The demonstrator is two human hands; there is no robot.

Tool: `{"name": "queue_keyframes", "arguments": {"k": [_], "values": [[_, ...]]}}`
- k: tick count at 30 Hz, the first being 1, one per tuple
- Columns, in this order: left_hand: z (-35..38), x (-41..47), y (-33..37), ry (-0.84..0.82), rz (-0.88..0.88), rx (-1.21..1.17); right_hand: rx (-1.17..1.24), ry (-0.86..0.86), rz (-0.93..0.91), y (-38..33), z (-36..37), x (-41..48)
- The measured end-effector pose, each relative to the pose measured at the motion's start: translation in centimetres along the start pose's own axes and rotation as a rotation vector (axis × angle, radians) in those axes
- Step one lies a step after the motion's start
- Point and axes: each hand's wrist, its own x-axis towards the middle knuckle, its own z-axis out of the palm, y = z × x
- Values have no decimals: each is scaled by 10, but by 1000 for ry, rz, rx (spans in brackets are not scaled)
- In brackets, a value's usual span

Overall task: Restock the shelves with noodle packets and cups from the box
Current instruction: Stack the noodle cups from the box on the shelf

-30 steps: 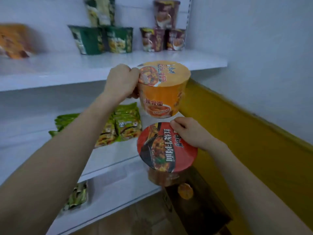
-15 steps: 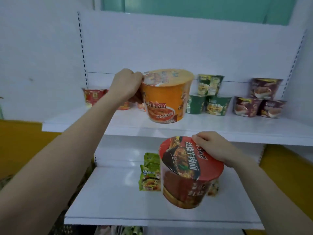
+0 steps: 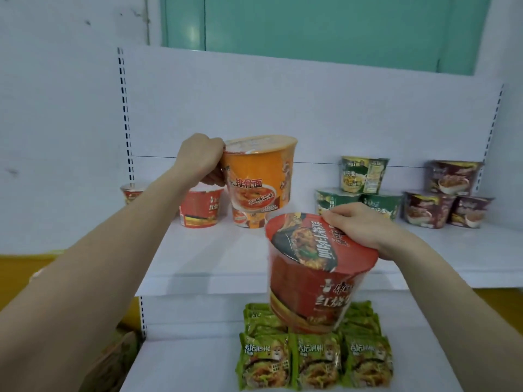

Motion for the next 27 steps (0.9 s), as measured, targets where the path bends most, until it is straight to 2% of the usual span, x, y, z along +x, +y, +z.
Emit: {"name": "queue_keyframes", "arguments": {"k": [3, 7, 10, 19, 27], "values": [[11, 18, -4, 10, -5, 2, 8, -8, 5, 3, -10, 24], [-5, 39, -7, 127, -20, 29, 14, -12, -19, -2, -13, 69], [-39, 46, -13, 236, -49, 71, -16, -38, -60, -14, 0, 111], [-140, 22, -84, 480, -226, 181, 170, -22, -93, -97, 53, 231], [-164, 48, -119, 447, -230, 224, 212, 83, -57, -150, 95, 305]]}}
